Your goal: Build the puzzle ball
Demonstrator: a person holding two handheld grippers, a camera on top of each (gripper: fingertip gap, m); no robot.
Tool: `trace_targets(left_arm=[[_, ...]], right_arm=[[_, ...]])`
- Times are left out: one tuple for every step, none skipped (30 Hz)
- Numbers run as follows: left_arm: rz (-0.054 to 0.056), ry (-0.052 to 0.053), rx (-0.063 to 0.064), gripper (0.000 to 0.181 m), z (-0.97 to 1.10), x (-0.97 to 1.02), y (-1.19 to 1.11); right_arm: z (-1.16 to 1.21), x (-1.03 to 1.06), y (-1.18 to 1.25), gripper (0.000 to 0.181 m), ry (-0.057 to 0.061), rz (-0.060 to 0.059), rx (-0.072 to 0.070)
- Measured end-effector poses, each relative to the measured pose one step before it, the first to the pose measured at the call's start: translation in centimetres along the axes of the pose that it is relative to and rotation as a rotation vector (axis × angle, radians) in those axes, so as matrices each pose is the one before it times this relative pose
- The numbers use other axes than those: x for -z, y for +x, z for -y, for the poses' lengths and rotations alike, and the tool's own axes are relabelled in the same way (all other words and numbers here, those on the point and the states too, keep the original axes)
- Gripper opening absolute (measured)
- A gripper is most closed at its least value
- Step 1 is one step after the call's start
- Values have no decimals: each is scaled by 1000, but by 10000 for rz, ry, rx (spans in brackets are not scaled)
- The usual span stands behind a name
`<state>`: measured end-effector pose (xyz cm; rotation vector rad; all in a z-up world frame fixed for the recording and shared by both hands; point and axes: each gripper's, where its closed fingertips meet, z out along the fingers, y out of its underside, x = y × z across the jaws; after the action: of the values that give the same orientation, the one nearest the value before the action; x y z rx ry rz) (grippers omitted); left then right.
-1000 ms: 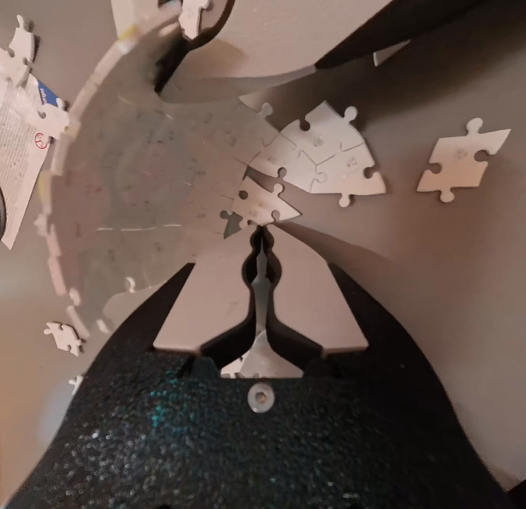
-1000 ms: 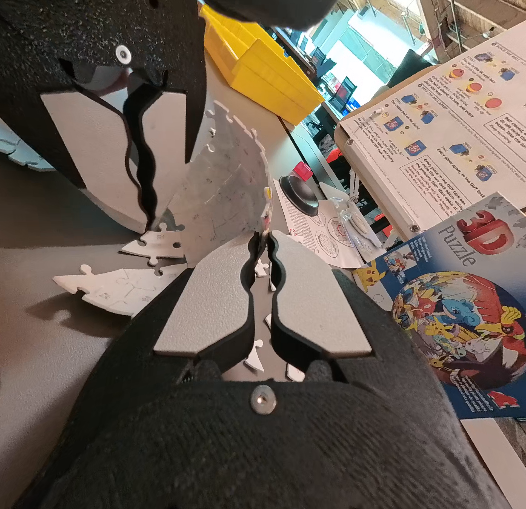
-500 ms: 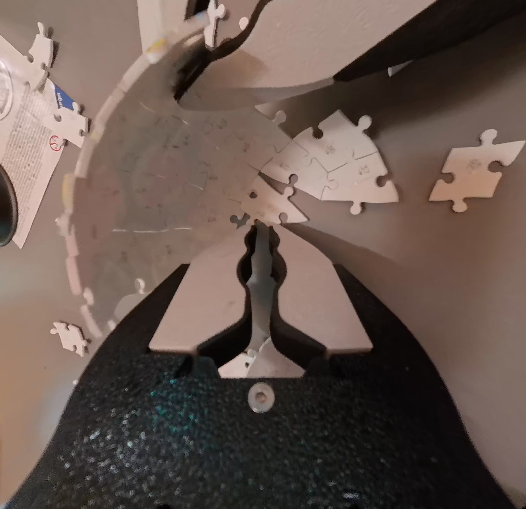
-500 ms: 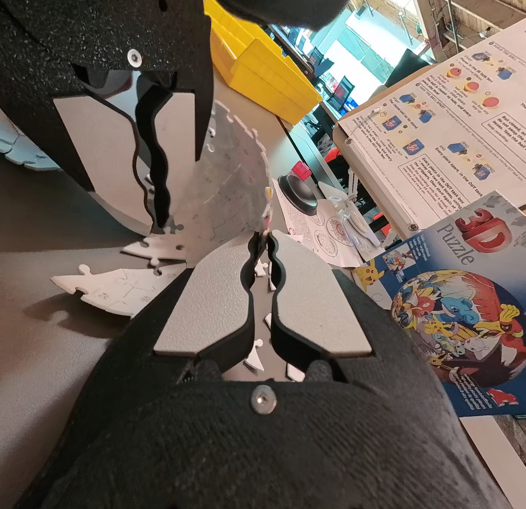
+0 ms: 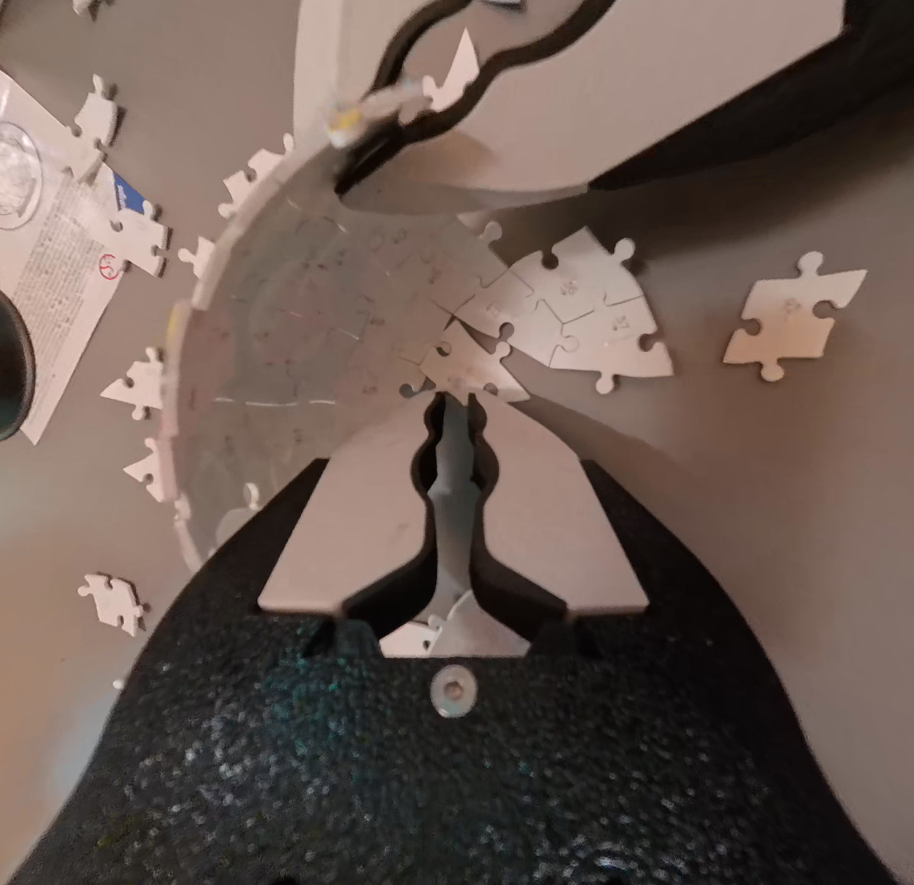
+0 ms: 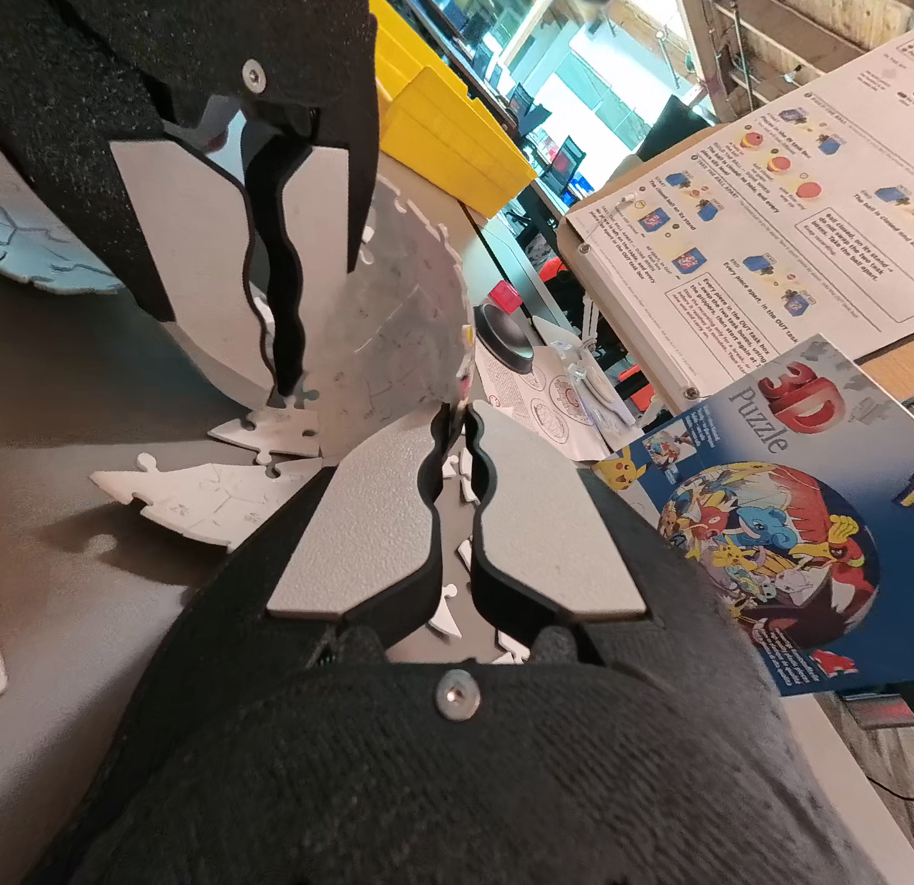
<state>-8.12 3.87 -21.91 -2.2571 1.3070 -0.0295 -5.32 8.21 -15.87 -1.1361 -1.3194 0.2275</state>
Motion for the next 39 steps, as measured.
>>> trace_targets(left_arm=[[68, 40, -41, 8, 92, -42, -91], [-3, -79, -71, 8, -81, -88, 16], [-21, -121, -86, 8, -160, -109, 42], [7, -102, -49, 8, -154, -132, 4], [-17, -64, 8, 6, -106, -109, 48], [-93, -22, 49, 4, -33, -64, 145], [-81, -16, 82, 3, -1, -28, 132], [5, -16, 79, 2, 7, -4, -2], [18, -10, 47, 3, -1, -5, -15], [27, 4, 41, 3, -3, -1, -10], [43, 5, 60, 3, 6, -9, -34], [31, -6, 83, 3, -11, 10, -11], [0, -3, 125, 5, 15, 46, 26], [-69, 52, 151, 8, 122, 65, 111], [-87, 150, 120, 8, 282, 97, 168], [-16, 193, 17, 8, 357, 65, 90], [124, 155, -104, 5, 305, 54, -100], [227, 94, -195, 1, 219, 31, -232], [210, 26, -215, 0, 106, 11, -203], [57, -96, -176, 0, -80, -28, 18], [-86, -214, -115, 0, -241, -54, 208], [-74, -204, -67, 0, -247, -67, 203], [-14, -95, -52, 0, -119, -34, 139], [-60, -15, -40, 0, -20, 2, 202], [-100, -11, 14, 0, 10, 18, 244], [-59, -16, 77, 0, 9, 6, 160], [-58, -17, 101, 0, 2, -13, 136], [-55, -2, 99, 0, 5, -38, 93], [-20, 28, 93, 0, 36, -17, 18], [-27, 15, 94, 0, 4, -16, 11], [-35, 0, 108, 0, -1, 9, 18], [-36, -7, 95, 0, -6, 3, 18], [-39, -6, 94, 0, -8, 7, 30], [-105, -11, 137, 0, 20, 16, 137], [-193, 17, 136, 0, 78, 21, 288], [-154, 62, 71, 1, 116, -4, 240], [0, 73, 19, 1, 96, -46, 49], [84, 55, 8, 1, 72, -51, -110], [43, 33, -4, 1, 30, -22, -92]], right_arm=[[11, -5, -4, 6, -14, -47, 17], [36, -5, -10, 6, -4, -37, 27], [49, -9, -22, 6, 14, -2, -4], [8, -11, 3, 6, 9, 16, -18], [-25, 7, 13, 6, -7, 11, -9], [-19, 16, -8, 6, -2, 6, 0], [11, 6, -4, 6, 6, 6, -7], [-3, 0, 9, 6, -5, 3, -2], [-15, -7, -3, 6, -4, 8, -10], [-4, -4, 8, 6, 0, 15, -14], [-11, -12, 1, 6, -3, 14, -11], [-12, 3, 3, 6, -4, 13, -5], [-5, -7, 6, 6, -2, 11, -1], [-18, -6, 8, 6, -7, 3, -3], [-4, 2, 3, 6, -3, 1, 5], [-15, 7, 3, 6, -5, 4, -2], [0, -2, 3, 6, -2, 5, -5], [-14, -8, 7, 6, -4, 3, -5], [-10, 6, 1, 6, -8, -2, -1], [9, 3, -1, 6, 3, -3, 3], [-9, 5, -3, 6, 2, -1, -2], [-5, 1, 10, 6, -6, 1, -3], [-11, -2, 5, 6, -5, -1, -3], [-11, 0, -4, 6, -3, -2, -1], [-4, 8, 4, 6, 0, -1, -1], [2, -7, -7, 6, -2, 1, -3], [-12, -1, 5, 6, -5, 0, -3], [0, 0, 2, 6, 0, -2, 0], [5, 5, -4, 6, 1, -1, 3], [-2, -7, 0, 6, 2, 3, -4], [3, -2, -3, 6, 2, 1, -1], [2, 7, -1, 6, -2, -1, 5], [9, 1, 1, 6, 1, 3, -2], [-4, 0, 1, 6, 4, 5, -3], [11, 0, -1, 6, 3, 3, -5], [-4, 2, -1, 6, -3, 1, 0], [-1, -13, 1, 6, -1, 2, 0], [1, 6, -7, 6, 4, 5, -5], [1, 0, -3, 6, 0, 2, -1]])
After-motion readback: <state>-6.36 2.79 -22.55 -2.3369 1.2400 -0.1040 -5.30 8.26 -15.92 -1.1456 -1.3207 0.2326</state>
